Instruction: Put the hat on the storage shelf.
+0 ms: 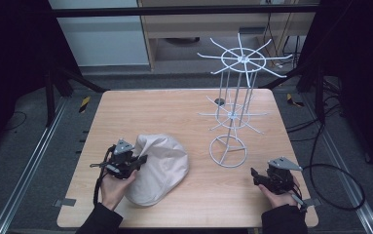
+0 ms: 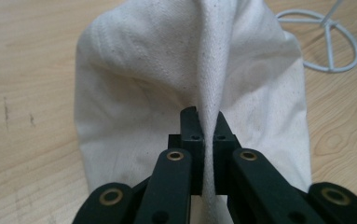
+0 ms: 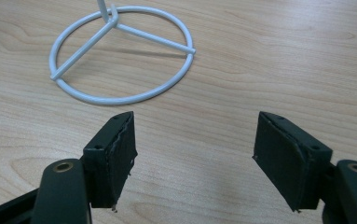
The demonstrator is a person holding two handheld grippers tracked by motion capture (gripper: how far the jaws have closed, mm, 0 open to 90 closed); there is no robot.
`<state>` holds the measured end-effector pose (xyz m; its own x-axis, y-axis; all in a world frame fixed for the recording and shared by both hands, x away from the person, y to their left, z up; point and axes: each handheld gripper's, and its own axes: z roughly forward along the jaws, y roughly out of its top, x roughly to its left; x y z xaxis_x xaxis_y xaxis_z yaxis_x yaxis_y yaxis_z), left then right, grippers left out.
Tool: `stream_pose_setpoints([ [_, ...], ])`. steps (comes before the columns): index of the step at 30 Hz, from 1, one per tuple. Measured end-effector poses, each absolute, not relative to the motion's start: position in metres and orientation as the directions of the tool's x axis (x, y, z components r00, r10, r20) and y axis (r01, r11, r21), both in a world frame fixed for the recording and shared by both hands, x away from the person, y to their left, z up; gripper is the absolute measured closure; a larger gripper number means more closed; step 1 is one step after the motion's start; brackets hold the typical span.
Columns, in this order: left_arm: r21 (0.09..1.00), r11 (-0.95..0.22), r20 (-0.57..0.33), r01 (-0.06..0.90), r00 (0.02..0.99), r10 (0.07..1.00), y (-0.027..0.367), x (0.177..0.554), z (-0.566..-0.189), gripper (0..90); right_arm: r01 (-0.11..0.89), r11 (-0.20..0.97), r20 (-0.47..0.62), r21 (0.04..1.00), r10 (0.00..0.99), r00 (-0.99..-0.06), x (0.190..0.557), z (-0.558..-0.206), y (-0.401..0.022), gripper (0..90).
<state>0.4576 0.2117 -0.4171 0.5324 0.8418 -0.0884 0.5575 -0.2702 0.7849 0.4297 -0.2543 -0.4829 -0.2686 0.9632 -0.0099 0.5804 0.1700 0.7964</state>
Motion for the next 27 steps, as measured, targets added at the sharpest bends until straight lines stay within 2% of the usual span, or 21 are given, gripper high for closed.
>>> stream_pose_setpoints([
  [27,0.965,-0.079,-0.08,0.249,0.569,0.818,0.24,0.405,-0.34,87.9,0.574,0.175,-0.015,0.8,0.962,-0.272,0.43,-0.483,-0.254,29.6],
])
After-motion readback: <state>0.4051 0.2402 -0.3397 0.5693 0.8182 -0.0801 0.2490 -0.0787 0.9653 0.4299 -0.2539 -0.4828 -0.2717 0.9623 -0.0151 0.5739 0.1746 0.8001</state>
